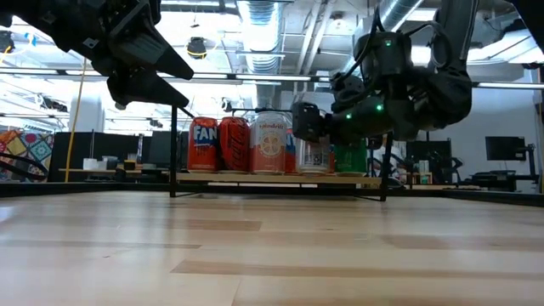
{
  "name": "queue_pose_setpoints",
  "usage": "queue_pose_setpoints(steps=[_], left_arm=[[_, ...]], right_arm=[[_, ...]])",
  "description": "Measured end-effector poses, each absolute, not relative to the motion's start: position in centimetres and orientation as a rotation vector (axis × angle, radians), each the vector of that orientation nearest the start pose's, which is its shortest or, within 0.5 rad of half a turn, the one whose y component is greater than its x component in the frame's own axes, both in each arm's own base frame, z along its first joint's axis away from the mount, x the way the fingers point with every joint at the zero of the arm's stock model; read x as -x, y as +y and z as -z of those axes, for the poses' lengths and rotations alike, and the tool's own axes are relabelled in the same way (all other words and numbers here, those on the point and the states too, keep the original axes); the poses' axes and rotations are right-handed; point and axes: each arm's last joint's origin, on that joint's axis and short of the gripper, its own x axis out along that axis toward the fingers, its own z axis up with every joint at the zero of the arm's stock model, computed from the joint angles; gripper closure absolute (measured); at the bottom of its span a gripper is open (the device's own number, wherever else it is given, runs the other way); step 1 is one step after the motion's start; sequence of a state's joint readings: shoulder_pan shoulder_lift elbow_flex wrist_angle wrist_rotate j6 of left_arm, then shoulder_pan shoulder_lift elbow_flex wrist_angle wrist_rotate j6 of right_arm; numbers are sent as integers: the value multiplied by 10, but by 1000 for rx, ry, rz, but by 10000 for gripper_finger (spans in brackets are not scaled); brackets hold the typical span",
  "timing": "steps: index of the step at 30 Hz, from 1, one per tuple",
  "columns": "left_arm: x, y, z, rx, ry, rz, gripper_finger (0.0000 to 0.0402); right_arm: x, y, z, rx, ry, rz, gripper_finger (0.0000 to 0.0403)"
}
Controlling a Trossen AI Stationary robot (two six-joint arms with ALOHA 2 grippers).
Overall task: Place canned beverage on shelf
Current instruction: Put the red silver soda can on the shelf
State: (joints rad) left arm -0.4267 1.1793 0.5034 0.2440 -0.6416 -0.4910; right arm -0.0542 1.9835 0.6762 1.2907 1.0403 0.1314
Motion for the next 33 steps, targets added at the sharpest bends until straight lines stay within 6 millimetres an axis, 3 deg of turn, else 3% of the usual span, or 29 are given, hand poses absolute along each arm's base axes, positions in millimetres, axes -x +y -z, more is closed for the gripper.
queue_pose_setpoints(steps=[6, 15, 25, 33], left_arm=[[-217, -79, -203, 262, 309, -301, 68], [-217, -80, -203, 270, 313, -296, 68], [-217, -80, -202, 280, 327, -275, 68], [-217, -80, -202, 288, 328, -277, 68]], right_arm=[[-332, -48, -124, -111, -46, 1007, 109], [-355, -51, -127, -52, 94, 973, 51], [-356, -35, -134, 38, 134, 1028, 49], [-353, -19, -154, 145, 156, 1002, 68]])
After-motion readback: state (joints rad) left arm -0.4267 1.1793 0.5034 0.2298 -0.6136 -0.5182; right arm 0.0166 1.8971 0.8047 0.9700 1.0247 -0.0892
